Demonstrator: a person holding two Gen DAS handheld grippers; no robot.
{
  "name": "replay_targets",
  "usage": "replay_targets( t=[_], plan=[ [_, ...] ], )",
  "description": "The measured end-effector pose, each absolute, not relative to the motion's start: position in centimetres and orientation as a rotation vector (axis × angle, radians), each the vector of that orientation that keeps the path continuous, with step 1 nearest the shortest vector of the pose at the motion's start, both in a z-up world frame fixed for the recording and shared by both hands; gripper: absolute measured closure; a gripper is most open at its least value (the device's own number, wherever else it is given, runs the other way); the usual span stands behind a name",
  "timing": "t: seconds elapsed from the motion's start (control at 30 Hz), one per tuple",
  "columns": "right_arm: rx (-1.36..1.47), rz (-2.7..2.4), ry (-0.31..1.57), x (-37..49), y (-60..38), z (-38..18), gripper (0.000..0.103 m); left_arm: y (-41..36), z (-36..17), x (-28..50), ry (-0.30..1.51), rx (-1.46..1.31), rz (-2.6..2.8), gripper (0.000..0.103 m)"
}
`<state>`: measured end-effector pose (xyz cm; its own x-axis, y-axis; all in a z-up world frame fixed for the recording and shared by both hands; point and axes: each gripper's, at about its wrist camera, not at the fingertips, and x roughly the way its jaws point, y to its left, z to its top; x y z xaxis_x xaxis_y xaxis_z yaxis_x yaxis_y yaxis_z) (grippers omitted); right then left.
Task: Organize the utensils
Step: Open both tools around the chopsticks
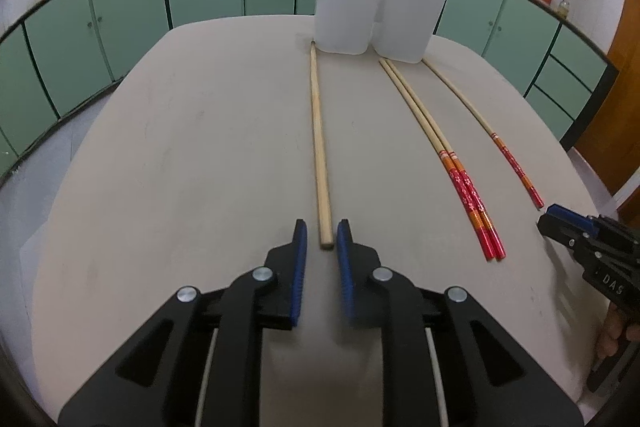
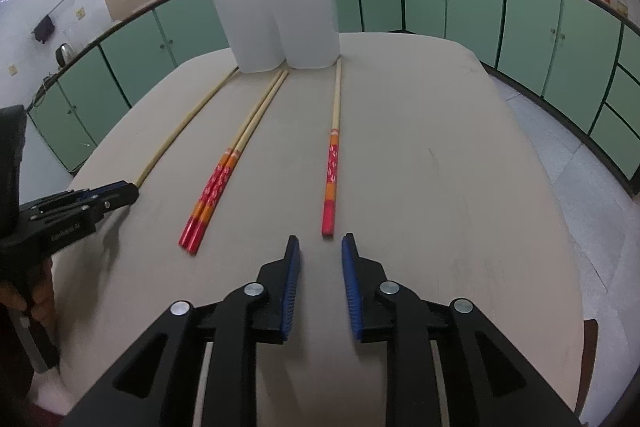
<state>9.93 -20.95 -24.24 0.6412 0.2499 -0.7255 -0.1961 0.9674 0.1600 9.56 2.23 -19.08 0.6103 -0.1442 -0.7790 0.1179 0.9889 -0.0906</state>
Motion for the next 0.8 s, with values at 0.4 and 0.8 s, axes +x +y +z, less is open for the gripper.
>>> replay_targets(
  t=[0.4, 0.8],
  plan=[
    [0.058, 0.234, 0.843, 10.8, -20.4, -24.2, 0.081, 2.0, -19.1, 9.3, 0.892, -0.033, -0.160, 0.083],
    [0.076, 0.239, 0.845, 10.9, -20.7, -24.2, 0.081, 1.4, -19.2, 9.2, 0.890, -0.009, -0.173, 0.072]
  ],
)
